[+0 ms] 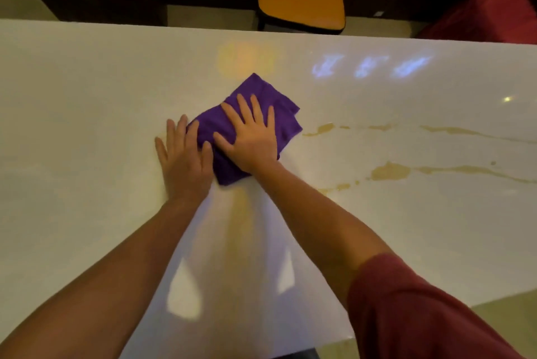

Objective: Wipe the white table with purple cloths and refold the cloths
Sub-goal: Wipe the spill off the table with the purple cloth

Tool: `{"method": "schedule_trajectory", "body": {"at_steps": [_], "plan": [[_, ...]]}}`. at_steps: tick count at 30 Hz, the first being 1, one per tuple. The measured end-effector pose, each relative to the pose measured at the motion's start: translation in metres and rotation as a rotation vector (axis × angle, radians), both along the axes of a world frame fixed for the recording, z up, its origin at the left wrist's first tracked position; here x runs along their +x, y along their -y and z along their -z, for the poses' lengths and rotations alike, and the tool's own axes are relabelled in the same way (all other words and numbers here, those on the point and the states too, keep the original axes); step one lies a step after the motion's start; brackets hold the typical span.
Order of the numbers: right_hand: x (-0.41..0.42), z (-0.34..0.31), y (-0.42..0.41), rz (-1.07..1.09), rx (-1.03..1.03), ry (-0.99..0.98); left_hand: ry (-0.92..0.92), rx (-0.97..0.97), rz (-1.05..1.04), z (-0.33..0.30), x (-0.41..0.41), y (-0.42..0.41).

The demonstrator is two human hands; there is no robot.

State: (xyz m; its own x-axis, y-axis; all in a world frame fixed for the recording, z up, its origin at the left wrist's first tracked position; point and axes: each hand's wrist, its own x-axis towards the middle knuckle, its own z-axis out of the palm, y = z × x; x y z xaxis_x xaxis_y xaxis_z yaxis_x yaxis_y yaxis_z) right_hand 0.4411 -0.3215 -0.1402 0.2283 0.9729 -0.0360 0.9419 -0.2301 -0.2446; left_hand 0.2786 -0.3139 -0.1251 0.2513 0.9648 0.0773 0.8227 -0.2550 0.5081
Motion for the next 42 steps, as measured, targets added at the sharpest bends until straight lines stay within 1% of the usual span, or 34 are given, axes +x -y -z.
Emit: {"method": "schedule_trajectory", "body": {"at_steps": [2, 4, 7, 9, 11, 14, 16, 18, 20, 22, 25, 27, 29, 31, 35, 39, 41, 42], "plan": [[0.042, 0.003, -0.003, 0.099, 0.017, -0.010, -0.107, 0.082, 0.074, 0.010, 0.011, -0.001], [0.096, 0.004, 0.012, 0.216, -0.016, -0.032, -0.234, 0.124, 0.121, 0.017, 0.022, -0.003], [0.162, -0.005, 0.032, 0.316, -0.073, -0.046, -0.322, 0.052, -0.007, 0.019, 0.057, 0.006], [0.167, -0.006, 0.044, 0.330, -0.080, -0.004, -0.329, 0.017, -0.096, 0.020, 0.077, 0.011], [0.141, 0.000, 0.060, 0.251, -0.033, 0.036, -0.369, 0.029, -0.127, 0.027, 0.084, 0.010], [0.093, 0.008, 0.062, 0.006, 0.001, -0.004, -0.369, 0.022, -0.161, 0.028, 0.084, 0.008], [0.090, 0.005, 0.045, -0.069, -0.003, -0.011, -0.342, 0.049, -0.164, 0.024, 0.087, 0.010], [0.118, 0.002, 0.034, -0.103, -0.008, 0.002, -0.334, 0.067, -0.157, 0.021, 0.090, 0.011], [0.160, 0.004, 0.033, -0.039, 0.021, 0.020, -0.352, 0.084, -0.173, 0.022, 0.092, 0.012], [0.205, 0.006, 0.045, 0.097, 0.043, 0.031, -0.346, 0.089, -0.171, 0.024, 0.092, 0.013], [0.261, 0.002, 0.085, 0.284, -0.030, 0.029, -0.316, 0.081, -0.157, 0.025, 0.093, 0.014], [0.271, -0.002, 0.120, 0.387, -0.092, 0.019, -0.325, 0.054, -0.149, 0.025, 0.093, 0.013], [0.248, -0.003, 0.144, 0.427, -0.105, 0.052, -0.346, 0.036, -0.146, 0.025, 0.092, 0.012], [0.208, -0.004, 0.145, 0.366, -0.098, 0.042, -0.348, 0.028, -0.136, 0.026, 0.090, 0.013], [0.155, -0.003, 0.095, 0.199, -0.114, 0.044, -0.351, 0.079, -0.129, 0.033, 0.087, 0.010], [0.165, 0.000, 0.044, 0.030, -0.062, 0.078, -0.372, 0.129, -0.159, 0.042, 0.084, 0.010], [0.191, -0.001, 0.037, -0.058, -0.047, 0.051, -0.357, 0.112, -0.147, 0.041, 0.086, 0.009], [0.208, -0.001, 0.042, -0.061, -0.031, 0.038, -0.354, 0.103, -0.154, 0.039, 0.088, 0.011]]}}
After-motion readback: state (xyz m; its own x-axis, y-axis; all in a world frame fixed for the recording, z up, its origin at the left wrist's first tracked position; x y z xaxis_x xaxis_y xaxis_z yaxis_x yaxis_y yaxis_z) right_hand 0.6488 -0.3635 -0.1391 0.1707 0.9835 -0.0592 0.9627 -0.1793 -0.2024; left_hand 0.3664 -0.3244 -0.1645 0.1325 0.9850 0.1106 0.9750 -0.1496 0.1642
